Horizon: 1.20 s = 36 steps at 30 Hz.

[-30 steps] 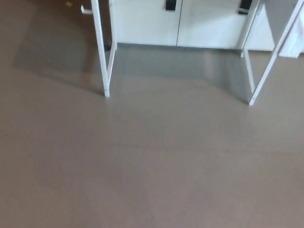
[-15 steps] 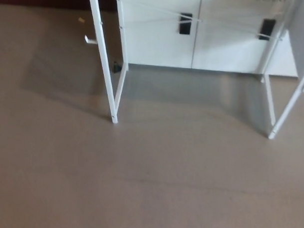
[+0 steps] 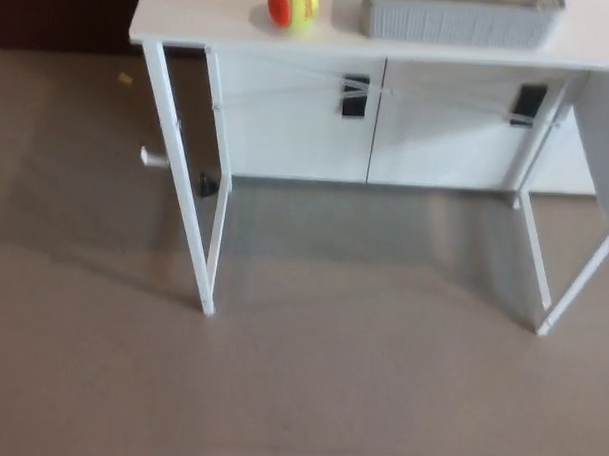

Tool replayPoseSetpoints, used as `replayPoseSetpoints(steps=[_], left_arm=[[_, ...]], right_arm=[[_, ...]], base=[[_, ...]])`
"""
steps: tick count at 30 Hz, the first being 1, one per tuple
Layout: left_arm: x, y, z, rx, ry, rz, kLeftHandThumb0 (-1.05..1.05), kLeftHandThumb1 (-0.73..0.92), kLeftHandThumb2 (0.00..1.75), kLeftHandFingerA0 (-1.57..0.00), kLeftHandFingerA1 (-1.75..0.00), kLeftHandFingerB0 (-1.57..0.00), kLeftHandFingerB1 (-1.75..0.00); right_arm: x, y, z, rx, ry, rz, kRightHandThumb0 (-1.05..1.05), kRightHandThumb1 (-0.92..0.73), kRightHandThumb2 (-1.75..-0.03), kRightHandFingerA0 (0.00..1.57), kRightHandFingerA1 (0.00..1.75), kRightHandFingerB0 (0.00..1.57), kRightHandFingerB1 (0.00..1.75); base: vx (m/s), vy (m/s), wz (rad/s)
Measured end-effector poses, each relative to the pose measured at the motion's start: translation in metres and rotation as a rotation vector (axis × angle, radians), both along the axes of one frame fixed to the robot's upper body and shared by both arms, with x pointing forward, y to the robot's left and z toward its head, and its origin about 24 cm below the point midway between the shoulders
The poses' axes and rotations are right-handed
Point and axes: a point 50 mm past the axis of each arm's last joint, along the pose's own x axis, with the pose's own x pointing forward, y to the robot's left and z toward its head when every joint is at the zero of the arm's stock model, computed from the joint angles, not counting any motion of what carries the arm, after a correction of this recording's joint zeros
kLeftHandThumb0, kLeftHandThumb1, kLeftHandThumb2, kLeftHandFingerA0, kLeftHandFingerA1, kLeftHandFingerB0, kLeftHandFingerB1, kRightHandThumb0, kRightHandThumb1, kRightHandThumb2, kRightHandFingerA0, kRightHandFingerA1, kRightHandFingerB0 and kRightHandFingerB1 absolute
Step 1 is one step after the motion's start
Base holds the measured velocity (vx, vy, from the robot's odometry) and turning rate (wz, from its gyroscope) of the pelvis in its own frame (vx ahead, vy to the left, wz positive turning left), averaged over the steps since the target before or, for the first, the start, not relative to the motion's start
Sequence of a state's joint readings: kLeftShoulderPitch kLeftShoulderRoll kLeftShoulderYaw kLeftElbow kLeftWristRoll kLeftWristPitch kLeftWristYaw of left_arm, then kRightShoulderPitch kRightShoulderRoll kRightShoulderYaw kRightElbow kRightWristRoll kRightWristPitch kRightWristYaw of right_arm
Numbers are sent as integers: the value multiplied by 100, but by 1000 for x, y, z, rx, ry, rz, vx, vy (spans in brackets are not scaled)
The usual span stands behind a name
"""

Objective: The robot walk towards a table in front and uses its left hand to pickup a tennis ball on the left side and put it in a container on the right hand side

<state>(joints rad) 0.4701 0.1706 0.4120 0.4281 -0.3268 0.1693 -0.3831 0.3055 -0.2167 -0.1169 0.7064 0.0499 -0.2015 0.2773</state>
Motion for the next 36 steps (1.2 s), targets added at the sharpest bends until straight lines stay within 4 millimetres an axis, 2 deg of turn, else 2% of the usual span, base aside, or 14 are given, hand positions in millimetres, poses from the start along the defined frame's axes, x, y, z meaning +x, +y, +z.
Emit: replayPoseSetpoints(steps=[7, 8, 10, 11, 16, 17, 18, 26, 27, 31, 32, 36], left_arm=[[-12, 0, 0, -1, 25, 7, 14, 70, 63, -30, -41, -19, -33], [-13, 0, 0, -1, 25, 7, 8, 53, 93, -21, -52, -11, -47], [-12, -2, 0, -6, 18, 2, 8, 53, 93, -21, -52, -11, -47], [-8, -4, 0, -9, 6, -7, 12, 72, 63, -31, -41, -20, -33], [-13, -4, 0, -14, 12, -9, 13, 71, 63, -30, -41, -19, -33], [-14, -4, -1, -14, 16, -8, 13, 71, 63, -30, -41, -20, -34], [-15, -4, -1, -14, 17, -8, 14, 69, 63, -30, -41, -20, -34], [-15, -4, -4, -20, 23, -5, 13, 71, 63, -30, -41, -20, -34], [-14, -2, -2, -12, 16, -10, 13, 69, 62, -31, -41, -20, -33], [-13, 0, -2, -6, 12, -11, 13, 69, 62, -31, -41, -20, -33], [-13, 0, -1, -5, 12, -12, 9, 51, 91, -22, -52, -12, -47], [-14, 0, -1, -1, 13, -13, 9, 51, 91, -24, -53, -12, -47]], right_arm=[[-7, 0, -3, -2, 19, 1, -22, -51, -55, 73, 48, 54, 42], [-8, 0, -3, -2, 19, 1, -23, -52, -55, 72, 48, 55, 43], [-7, 2, -4, -1, 16, 10, -23, -52, -55, 72, 48, 55, 43], [-5, -1, -2, -10, 9, 13, -23, -51, -55, 71, 48, 54, 43], [-4, -3, -1, -21, 0, 19, -22, -52, -56, 72, 47, 53, 42], [-5, -3, -1, -22, 2, 19, -31, -45, -64, 69, 54, 50, 48], [-5, -3, -2, -22, 3, 19, -24, -52, -55, 73, 47, 54, 42], [-11, -2, -3, -27, 20, 18, -24, -52, -55, 71, 47, 52, 42], [-10, -1, -3, -26, 17, 21, -38, -44, -71, 67, 58, 47, 51], [4, -1, -11, -20, 36, 8, -38, -44, -70, 67, 58, 48, 51], [7, -1, -12, -20, 42, 4, -37, -44, -70, 69, 58, 50, 52], [13, -2, -16, -22, 53, -7, -37, -43, -70, 69, 59, 50, 52]], base=[[319, -57, 17], [385, -177, 20], [419, -258, 44], [398, -243, 49], [220, -158, 5], [174, -71, -5], [136, -32, -8], [171, 98, 2], [246, 178, -13], [116, 90, 4], [46, 2, 14], [51, -101, 8]])
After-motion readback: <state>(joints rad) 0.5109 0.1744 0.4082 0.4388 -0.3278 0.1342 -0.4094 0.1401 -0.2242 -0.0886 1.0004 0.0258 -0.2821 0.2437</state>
